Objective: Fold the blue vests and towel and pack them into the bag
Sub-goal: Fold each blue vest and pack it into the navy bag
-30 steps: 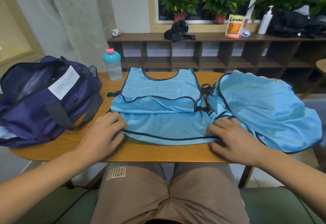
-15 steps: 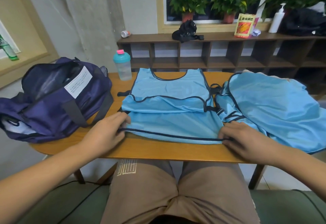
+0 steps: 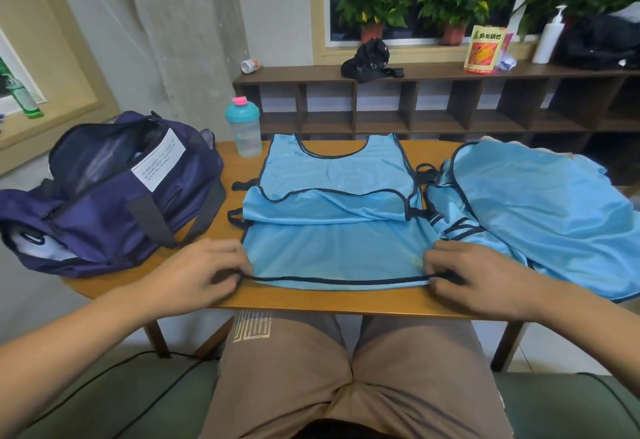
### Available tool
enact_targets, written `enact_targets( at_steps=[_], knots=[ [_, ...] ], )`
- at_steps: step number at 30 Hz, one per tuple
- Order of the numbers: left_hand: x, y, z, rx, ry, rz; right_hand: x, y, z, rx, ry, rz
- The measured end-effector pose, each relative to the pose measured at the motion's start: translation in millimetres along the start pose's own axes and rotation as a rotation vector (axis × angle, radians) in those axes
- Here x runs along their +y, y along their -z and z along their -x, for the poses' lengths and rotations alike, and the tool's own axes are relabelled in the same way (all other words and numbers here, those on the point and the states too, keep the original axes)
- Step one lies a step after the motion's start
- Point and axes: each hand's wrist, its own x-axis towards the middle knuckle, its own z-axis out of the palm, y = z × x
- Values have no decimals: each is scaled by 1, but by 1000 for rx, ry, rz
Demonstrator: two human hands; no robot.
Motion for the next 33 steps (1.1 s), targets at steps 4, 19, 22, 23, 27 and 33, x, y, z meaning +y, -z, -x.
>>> enact_targets(
  at_steps=[4,19,22,23,27,33],
  knots=[
    [1,3,-9,-40,113,140,-1,8,-13,39,-58,-5],
    [-44,2,-123,230,345,-11,40,17,-137,300,-402,8],
    [-39,-8,-127,149,273,-117,38,10,-138,317,-318,144],
    [-32,-11,-125,143,217,-131,35,6,-134,337,-236,141],
    [-1,-21,-105,58,33,-102,17,-8,-104,324,47,120],
    [10,-36,-70,-80,31,-94,14,-22,-54,96,43,180]
  ],
)
